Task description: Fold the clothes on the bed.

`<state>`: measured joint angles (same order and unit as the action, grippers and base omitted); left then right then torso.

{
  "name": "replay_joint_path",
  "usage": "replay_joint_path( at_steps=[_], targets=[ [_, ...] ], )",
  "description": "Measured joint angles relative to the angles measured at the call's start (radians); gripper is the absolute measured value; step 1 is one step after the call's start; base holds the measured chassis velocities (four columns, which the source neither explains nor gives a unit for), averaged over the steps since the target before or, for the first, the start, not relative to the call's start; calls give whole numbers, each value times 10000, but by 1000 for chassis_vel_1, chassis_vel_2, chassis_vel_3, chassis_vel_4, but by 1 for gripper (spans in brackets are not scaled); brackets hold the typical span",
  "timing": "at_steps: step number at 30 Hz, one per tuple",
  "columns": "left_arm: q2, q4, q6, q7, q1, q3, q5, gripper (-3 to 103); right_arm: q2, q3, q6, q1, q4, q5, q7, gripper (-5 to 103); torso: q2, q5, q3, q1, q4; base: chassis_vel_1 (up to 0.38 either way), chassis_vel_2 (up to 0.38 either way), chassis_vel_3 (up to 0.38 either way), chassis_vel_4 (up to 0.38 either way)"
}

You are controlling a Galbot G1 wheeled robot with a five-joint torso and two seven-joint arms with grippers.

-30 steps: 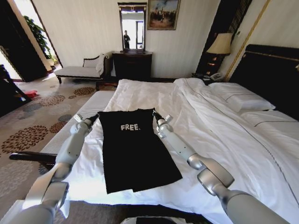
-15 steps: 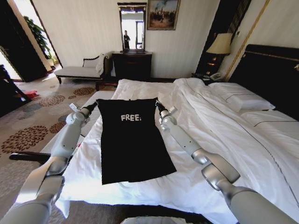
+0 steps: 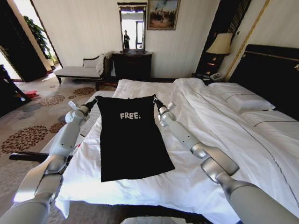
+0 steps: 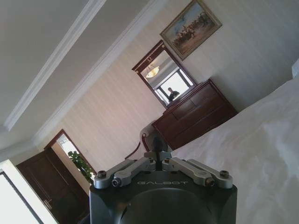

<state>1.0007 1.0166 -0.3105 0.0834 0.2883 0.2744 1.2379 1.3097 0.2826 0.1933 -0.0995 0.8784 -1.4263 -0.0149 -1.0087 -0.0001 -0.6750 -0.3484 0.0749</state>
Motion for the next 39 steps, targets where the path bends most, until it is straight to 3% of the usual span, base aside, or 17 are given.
replay_joint_path(
  at_steps=[6, 9, 10, 12, 15, 18, 19, 22, 27, 34, 39],
  targets=[
    [-571, 1442, -32, -221, 1288, 279, 216, 0, -772, 263, -56, -576, 1374, -157, -409, 1, 0, 2, 1, 0, 2, 0, 0, 0, 0],
    [-1157, 3412, -43, -371, 2952, 738, 360, 0, -2043, 323, -136, -1348, 2751, -241, -716, 1, -1, 0, 1, 1, -3, 0, 0, 0, 0],
    [-1157, 3412, -43, -371, 2952, 738, 360, 0, -2043, 323, -136, -1348, 2751, -241, -716, 1, -1, 0, 1, 1, -3, 0, 0, 0, 0],
    [-1638, 4782, -59, -435, 4236, 1330, 534, 0, -3058, 248, -176, -2113, 3633, -268, -802, 1, -2, 3, 3, 3, 11, 0, 0, 0, 0],
    [-2001, 5448, -81, -460, 5112, 1754, 647, 0, -3587, 156, -228, -2713, 4322, -347, -952, 1, -1, 6, 4, 3, 17, 0, 0, 0, 0],
    [-2562, 6234, -119, -416, 6554, 2416, 702, 0, -4159, -91, -258, -3614, 5276, -364, -1191, 1, -1, 4, 3, 3, 1, 0, 0, 0, 0],
    [-2562, 6234, -119, -416, 6554, 2416, 702, 0, -4159, -91, -258, -3614, 5276, -364, -1191, 1, -1, 4, 3, 3, 1, 0, 0, 0, 0],
    [-2845, 6909, -122, -312, 8004, 3111, 589, 0, -4455, -498, -259, -4447, 6053, -214, -1406, 1, -2, 1, 4, 5, -5, 0, 0, 0, 0],
    [-2631, 7729, -95, -250, 9376, 3717, 237, 0, -4718, -1164, -223, -5402, 6900, -79, -1728, 1, -2, 1, 3, 3, 3, 0, 0, 0, 0],
    [-2492, 8319, 28, -158, 10917, 4327, -361, 0, -5394, -1874, -189, -7436, 8314, 307, -1941, 1, -2, 2, 2, 2, 8, 0, 0, 0, 0],
    [-2456, 8556, 42, -73, 11725, 4719, -819, 0, -5397, -2236, -140, -8399, 8794, 621, -2043, 1, -2, 3, 2, 3, 4, 0, 0, 0, 0]
  ],
)
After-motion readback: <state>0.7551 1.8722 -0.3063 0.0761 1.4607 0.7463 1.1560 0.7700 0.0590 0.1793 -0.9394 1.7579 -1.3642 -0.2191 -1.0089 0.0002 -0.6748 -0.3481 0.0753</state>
